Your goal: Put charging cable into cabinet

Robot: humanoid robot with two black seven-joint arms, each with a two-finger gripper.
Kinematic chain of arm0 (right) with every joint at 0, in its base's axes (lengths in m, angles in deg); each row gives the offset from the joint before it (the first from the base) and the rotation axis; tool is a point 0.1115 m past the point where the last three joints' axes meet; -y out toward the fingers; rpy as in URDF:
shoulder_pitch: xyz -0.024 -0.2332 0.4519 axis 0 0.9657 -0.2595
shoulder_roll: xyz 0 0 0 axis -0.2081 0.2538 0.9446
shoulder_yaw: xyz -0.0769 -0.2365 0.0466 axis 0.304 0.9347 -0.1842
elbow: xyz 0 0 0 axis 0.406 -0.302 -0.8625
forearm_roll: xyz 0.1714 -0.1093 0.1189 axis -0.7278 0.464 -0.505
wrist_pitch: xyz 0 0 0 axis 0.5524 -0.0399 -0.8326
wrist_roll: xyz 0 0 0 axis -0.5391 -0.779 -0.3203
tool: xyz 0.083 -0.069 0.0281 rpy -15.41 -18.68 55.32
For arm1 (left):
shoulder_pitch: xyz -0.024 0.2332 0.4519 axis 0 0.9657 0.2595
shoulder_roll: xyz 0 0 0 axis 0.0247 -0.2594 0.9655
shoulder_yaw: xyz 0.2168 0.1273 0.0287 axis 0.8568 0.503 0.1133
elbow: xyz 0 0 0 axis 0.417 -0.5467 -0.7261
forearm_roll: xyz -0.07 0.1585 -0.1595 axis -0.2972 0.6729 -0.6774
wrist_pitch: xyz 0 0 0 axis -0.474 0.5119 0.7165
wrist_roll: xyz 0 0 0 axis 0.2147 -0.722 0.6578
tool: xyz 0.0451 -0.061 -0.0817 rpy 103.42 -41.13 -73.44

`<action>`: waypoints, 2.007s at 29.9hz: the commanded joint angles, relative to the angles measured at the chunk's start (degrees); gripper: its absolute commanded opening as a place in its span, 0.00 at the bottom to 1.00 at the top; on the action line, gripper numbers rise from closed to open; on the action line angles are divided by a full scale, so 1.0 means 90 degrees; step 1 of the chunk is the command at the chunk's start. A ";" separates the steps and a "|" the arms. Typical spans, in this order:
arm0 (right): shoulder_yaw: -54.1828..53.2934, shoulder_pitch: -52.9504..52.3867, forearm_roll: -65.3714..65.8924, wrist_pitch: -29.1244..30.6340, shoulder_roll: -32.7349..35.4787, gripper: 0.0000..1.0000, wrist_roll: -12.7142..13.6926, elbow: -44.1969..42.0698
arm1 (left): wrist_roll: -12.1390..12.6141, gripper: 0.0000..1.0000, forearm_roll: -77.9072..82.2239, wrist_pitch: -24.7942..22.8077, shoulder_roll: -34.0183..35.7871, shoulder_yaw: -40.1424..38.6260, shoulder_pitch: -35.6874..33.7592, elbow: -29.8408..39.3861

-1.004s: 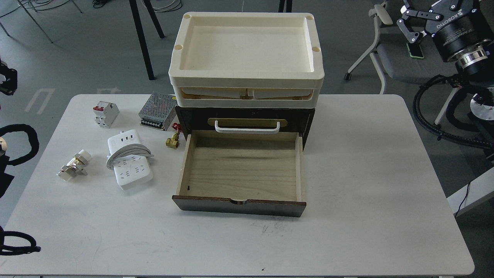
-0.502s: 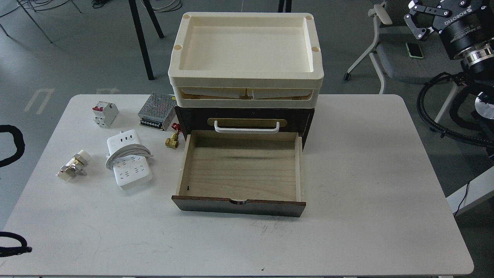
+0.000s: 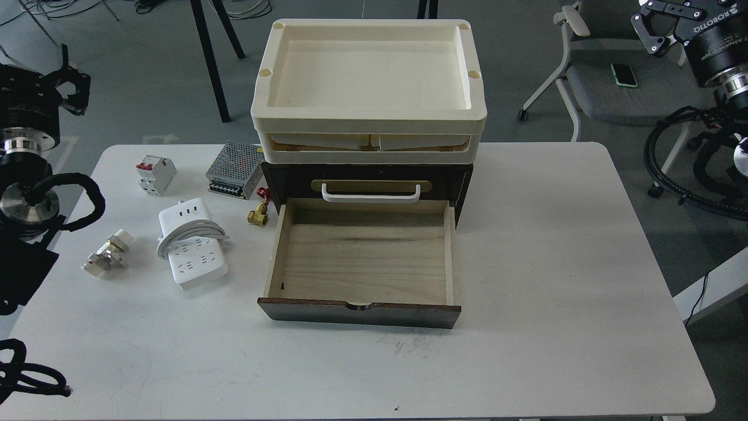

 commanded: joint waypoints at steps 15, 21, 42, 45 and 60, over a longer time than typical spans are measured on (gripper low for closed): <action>-0.0331 0.0618 0.0010 0.0000 0.0105 1.00 -0.0009 -0.0040 | 0.0000 1.00 1.1750 0.0000 0.2810 0.0777 -0.0575 0.5104; -0.0478 0.0911 0.0000 0.0000 0.0213 1.00 -0.0009 -0.0011 | 0.0000 1.00 1.4702 0.0000 0.3026 0.2582 -0.0212 0.5479; -0.0526 0.1234 0.0000 0.0000 0.0301 1.00 -0.0009 0.0029 | 0.0000 0.96 1.5352 0.0000 0.1385 0.3171 -0.0339 0.2344; -0.0536 0.1263 0.0000 0.0000 0.0301 1.00 -0.0009 0.0029 | 0.0000 0.88 1.5352 0.0000 0.1268 0.3317 -0.0339 0.2207; -0.0575 0.1400 0.0000 0.0000 0.0310 1.00 -0.0009 -0.0010 | 0.0000 0.83 1.5048 0.0904 0.0790 0.3533 -0.0330 0.1474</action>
